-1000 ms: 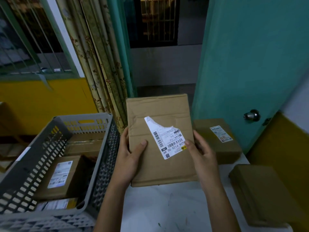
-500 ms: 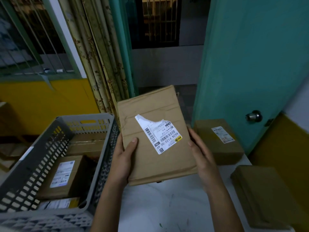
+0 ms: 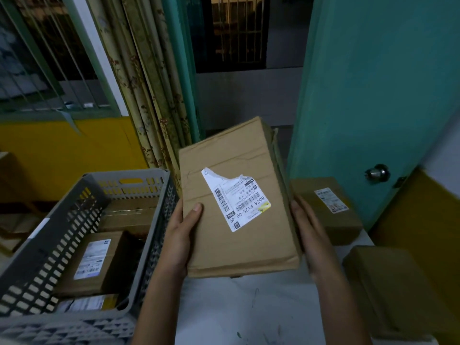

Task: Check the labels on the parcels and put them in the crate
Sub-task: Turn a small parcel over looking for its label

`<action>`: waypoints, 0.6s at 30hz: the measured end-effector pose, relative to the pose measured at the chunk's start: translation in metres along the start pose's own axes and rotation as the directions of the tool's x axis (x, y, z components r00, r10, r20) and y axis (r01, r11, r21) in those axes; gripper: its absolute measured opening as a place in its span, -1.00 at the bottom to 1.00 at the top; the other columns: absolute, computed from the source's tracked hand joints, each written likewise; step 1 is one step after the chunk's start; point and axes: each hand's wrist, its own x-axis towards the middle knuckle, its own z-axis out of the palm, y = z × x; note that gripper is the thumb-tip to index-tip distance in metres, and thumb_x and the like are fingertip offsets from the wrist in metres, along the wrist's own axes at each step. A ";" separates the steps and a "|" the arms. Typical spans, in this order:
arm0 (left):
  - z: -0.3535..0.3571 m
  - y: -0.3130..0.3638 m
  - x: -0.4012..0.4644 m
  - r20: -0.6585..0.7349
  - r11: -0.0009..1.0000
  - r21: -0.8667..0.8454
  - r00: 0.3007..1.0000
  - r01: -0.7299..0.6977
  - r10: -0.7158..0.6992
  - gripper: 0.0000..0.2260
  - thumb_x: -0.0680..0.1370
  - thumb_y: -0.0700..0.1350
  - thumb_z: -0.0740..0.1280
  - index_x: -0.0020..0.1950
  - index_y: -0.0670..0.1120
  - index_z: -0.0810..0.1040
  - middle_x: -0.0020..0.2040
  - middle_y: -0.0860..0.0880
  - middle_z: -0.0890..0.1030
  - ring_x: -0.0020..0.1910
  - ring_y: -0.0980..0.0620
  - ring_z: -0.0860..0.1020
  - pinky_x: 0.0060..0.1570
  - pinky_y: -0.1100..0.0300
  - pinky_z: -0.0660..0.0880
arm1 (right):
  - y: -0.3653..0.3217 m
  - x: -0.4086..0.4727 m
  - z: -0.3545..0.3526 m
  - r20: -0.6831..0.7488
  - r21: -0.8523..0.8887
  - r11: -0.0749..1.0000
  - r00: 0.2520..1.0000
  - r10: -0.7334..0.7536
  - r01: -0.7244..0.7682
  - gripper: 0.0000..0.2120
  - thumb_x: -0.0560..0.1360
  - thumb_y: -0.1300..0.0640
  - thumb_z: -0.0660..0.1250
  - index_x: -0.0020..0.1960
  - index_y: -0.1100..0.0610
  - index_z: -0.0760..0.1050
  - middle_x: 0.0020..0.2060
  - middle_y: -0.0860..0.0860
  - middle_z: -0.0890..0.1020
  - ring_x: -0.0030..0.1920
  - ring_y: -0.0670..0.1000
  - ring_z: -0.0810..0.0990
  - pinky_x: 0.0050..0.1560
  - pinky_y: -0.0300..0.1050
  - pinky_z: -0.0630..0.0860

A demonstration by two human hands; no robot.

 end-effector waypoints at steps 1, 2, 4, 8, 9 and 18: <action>0.000 0.001 0.000 0.009 1.000 -0.026 1.000 0.008 -0.008 -0.52 0.47 0.03 0.39 0.40 0.02 0.55 0.26 -0.08 0.67 0.23 -0.12 0.64 0.20 -0.07 0.55 | 0.000 0.000 -0.002 0.015 0.009 1.000 1.000 0.022 -0.022 -0.16 0.27 -0.44 0.34 0.51 -0.21 0.37 0.42 -0.17 0.49 0.41 -0.08 0.44 0.39 -0.02 0.37; -0.001 0.002 0.000 0.006 0.999 -0.041 1.000 0.006 -0.005 -0.50 0.46 0.03 0.38 0.41 0.00 0.54 0.27 -0.09 0.67 0.22 -0.12 0.65 0.16 -0.04 0.55 | 0.000 -0.001 -0.003 0.034 0.020 0.999 0.998 0.046 -0.047 -0.12 0.24 -0.47 0.36 0.51 -0.17 0.39 0.40 -0.17 0.52 0.39 -0.08 0.46 0.35 -0.03 0.39; -0.001 0.004 0.001 -0.014 0.999 -0.020 0.999 -0.038 0.037 -0.47 0.48 0.03 0.37 0.46 0.00 0.50 0.30 -0.04 0.65 0.26 -0.06 0.63 0.15 0.03 0.56 | -0.001 -0.003 -0.003 0.059 0.040 0.996 0.995 0.076 -0.078 -0.16 0.20 -0.47 0.44 0.41 -0.16 0.50 0.29 -0.19 0.62 0.28 -0.11 0.56 0.22 -0.06 0.48; 0.001 0.002 0.002 -0.005 0.939 0.283 0.979 -0.193 0.203 -0.49 0.62 0.10 0.33 0.57 0.18 0.33 0.50 0.23 0.44 0.44 0.27 0.42 0.37 0.21 0.41 | -0.006 -0.006 0.000 -0.005 0.057 0.998 1.000 0.013 -0.013 -0.68 0.34 -0.23 0.38 0.06 -0.19 0.58 -0.07 -0.28 0.72 -0.11 -0.32 0.66 -0.10 -0.30 0.50; 0.002 0.003 0.003 -0.001 0.902 0.371 0.971 -0.222 0.240 -0.52 0.65 0.09 0.30 0.57 0.24 0.30 0.54 0.26 0.35 0.48 0.33 0.33 0.47 0.16 0.32 | -0.006 -0.005 0.002 -0.018 0.060 0.998 1.000 0.002 -0.001 -0.66 0.33 -0.23 0.38 0.07 -0.18 0.58 -0.05 -0.27 0.72 -0.10 -0.31 0.67 -0.09 -0.28 0.50; 0.023 0.013 -0.007 0.140 0.724 0.642 0.967 -0.253 0.214 -0.15 0.42 0.56 0.18 0.62 0.18 0.25 0.65 0.18 0.15 0.62 0.16 0.10 0.59 -0.12 0.14 | 0.004 -0.007 0.021 -0.199 -0.045 0.995 0.976 -0.092 0.085 -0.16 0.19 -0.52 0.45 0.34 -0.13 0.46 0.17 -0.15 0.67 0.20 -0.08 0.64 0.17 0.00 0.58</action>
